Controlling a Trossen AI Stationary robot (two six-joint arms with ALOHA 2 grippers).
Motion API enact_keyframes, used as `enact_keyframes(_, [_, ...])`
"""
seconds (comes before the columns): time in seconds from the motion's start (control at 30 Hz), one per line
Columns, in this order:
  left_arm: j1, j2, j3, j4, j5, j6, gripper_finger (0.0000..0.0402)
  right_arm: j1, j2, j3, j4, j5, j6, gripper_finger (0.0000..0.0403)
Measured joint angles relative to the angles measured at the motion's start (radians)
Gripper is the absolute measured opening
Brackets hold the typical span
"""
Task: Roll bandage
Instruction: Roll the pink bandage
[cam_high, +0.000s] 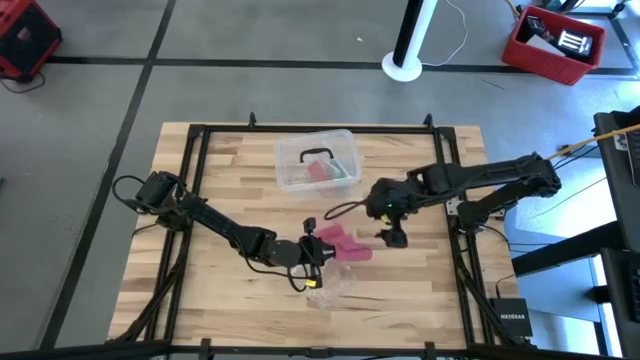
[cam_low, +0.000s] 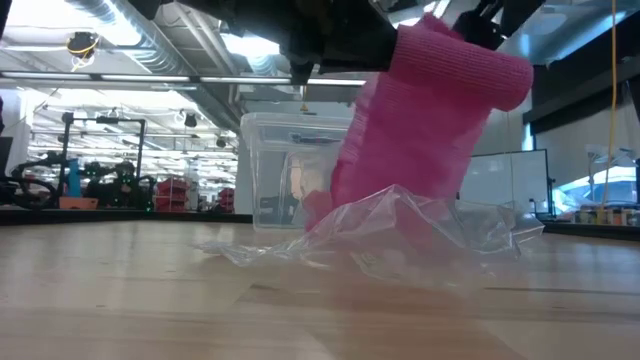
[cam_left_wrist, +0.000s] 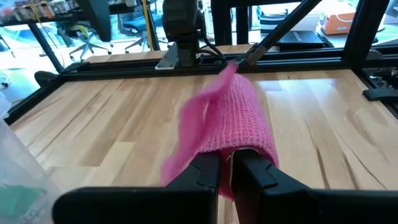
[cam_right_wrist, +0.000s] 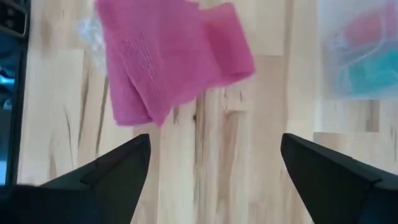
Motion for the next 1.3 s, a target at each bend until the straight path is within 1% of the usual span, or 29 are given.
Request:
enact_keyframes(0.07, [0.000,0.000,0.000,0.000,0.000,-0.002,0.0013,0.026,-0.006,0.000,0.025,0.002,0.006,0.0363])
enact_keyframes(0.13, [0.002,0.000,0.000,0.005,0.000,-0.009,0.0013,0.065,-0.012,-0.008,0.105,0.007,-0.005,0.0363])
enact_keyframes(0.17, [0.003,0.000,0.000,0.008,0.000,-0.009,0.0013,0.089,-0.016,-0.022,0.150,0.029,-0.014,0.0363])
enact_keyframes(0.33, [0.009,0.000,0.000,0.012,-0.001,-0.014,0.0013,0.199,-0.022,-0.140,0.401,0.183,-0.048,0.0363])
enact_keyframes(0.4, [0.011,0.000,0.000,0.013,0.000,-0.014,0.0013,0.221,-0.011,-0.179,0.457,0.251,-0.052,0.0363])
enact_keyframes(0.47, [0.011,0.000,0.000,0.013,0.000,-0.014,0.0013,0.228,0.006,-0.200,0.475,0.309,-0.053,0.0363])
enact_keyframes(0.5, [0.011,0.000,0.000,0.013,0.000,-0.014,0.0013,0.225,0.014,-0.206,0.471,0.321,-0.053,0.0363])
enact_keyframes(0.57, [0.010,0.000,0.000,0.015,-0.002,0.003,0.0013,0.225,0.026,-0.198,0.433,0.313,-0.044,0.0363])
enact_keyframes(0.6, [0.010,0.000,0.004,0.010,-0.002,0.014,0.0013,0.225,0.027,-0.180,0.382,0.308,-0.027,0.0363])
enact_keyframes(0.7, [0.005,-0.040,0.031,-0.035,0.019,0.094,0.0013,0.225,0.018,-0.078,0.154,0.311,-0.019,0.0363])
enact_keyframes(0.8, [-0.002,-0.110,0.093,-0.115,0.026,0.175,0.0013,0.244,-0.031,0.019,0.037,0.330,-0.012,0.0363])
enact_keyframes(0.9, [-0.004,-0.187,0.174,-0.205,0.028,0.297,0.0013,0.268,-0.102,0.053,0.028,0.380,-0.011,0.0363])
enact_keyframes(1.0, [0.011,-0.257,0.255,-0.260,0.022,0.444,0.0013,0.280,-0.184,0.043,0.046,0.459,-0.018,0.0363])
enact_keyframes(1.07, [0.035,-0.300,0.290,-0.258,0.019,0.469,0.0013,0.278,-0.236,0.019,0.045,0.501,-0.008,0.0363])
enact_keyframes(1.13, [0.071,-0.335,0.295,-0.271,0.044,0.394,0.0013,0.277,-0.282,-0.015,0.050,0.523,0.011,0.0363])
enact_keyframes(1.23, [0.133,-0.339,0.294,-0.385,0.177,0.178,0.0013,0.277,-0.340,-0.083,0.060,0.556,0.044,0.0363])
enact_keyframes(1.3, [0.161,-0.309,0.292,-0.452,0.236,0.059,0.0013,0.277,-0.370,-0.137,0.081,0.567,0.058,0.0363])
